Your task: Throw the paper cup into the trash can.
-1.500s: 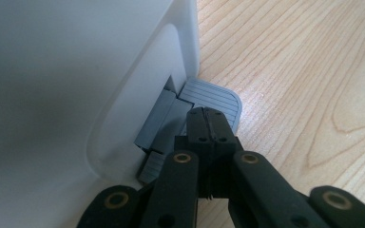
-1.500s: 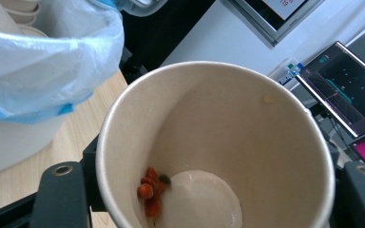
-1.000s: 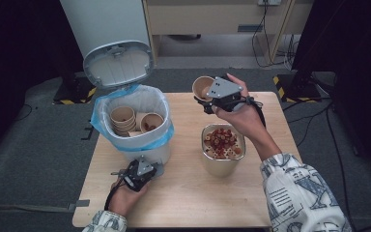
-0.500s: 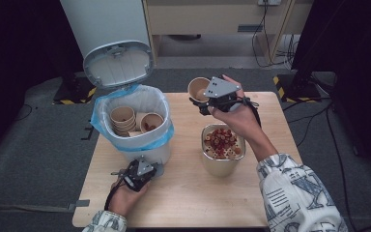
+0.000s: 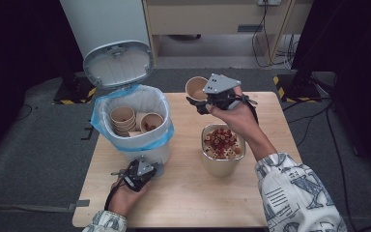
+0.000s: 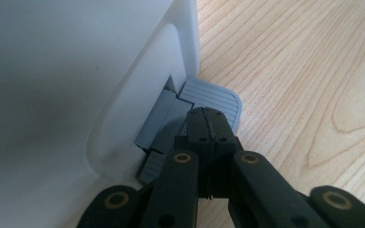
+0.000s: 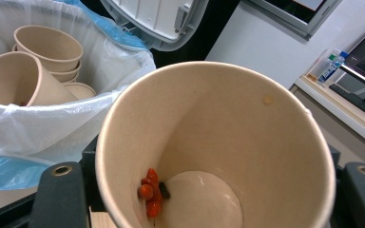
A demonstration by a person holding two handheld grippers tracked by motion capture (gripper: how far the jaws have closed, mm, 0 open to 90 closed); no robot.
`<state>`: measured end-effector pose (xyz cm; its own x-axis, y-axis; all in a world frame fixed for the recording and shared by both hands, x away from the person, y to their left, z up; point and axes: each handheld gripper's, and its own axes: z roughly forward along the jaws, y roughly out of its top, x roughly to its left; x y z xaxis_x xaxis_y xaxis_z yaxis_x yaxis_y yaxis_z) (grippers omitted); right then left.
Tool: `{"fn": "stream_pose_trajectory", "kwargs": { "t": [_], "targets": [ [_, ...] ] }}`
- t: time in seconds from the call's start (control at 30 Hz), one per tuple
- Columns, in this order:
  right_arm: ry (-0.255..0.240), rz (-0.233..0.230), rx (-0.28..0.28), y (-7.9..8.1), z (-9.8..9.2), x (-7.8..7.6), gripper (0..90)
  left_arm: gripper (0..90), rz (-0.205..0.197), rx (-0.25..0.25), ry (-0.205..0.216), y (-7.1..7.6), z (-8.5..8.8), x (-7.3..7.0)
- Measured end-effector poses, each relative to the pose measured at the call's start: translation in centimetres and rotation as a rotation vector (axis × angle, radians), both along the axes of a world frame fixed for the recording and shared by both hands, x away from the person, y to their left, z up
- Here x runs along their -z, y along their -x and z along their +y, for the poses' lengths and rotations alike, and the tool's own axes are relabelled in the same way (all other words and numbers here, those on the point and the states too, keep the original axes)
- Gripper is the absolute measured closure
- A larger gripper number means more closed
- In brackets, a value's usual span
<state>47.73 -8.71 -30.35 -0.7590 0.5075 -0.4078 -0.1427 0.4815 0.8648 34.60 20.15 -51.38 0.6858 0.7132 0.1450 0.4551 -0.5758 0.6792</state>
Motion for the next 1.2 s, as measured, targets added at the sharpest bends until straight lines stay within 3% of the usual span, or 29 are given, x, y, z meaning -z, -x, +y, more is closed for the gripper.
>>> {"fn": "stream_pose_trajectory", "kwargs": {
  "t": [1.2],
  "targets": [
    [-0.113, 0.111, -0.037, -0.4, 2.9, -2.0, 28.5, 89.7, 0.004, 0.002, 0.000, -0.1, 0.0, 0.0]
  ]
}}
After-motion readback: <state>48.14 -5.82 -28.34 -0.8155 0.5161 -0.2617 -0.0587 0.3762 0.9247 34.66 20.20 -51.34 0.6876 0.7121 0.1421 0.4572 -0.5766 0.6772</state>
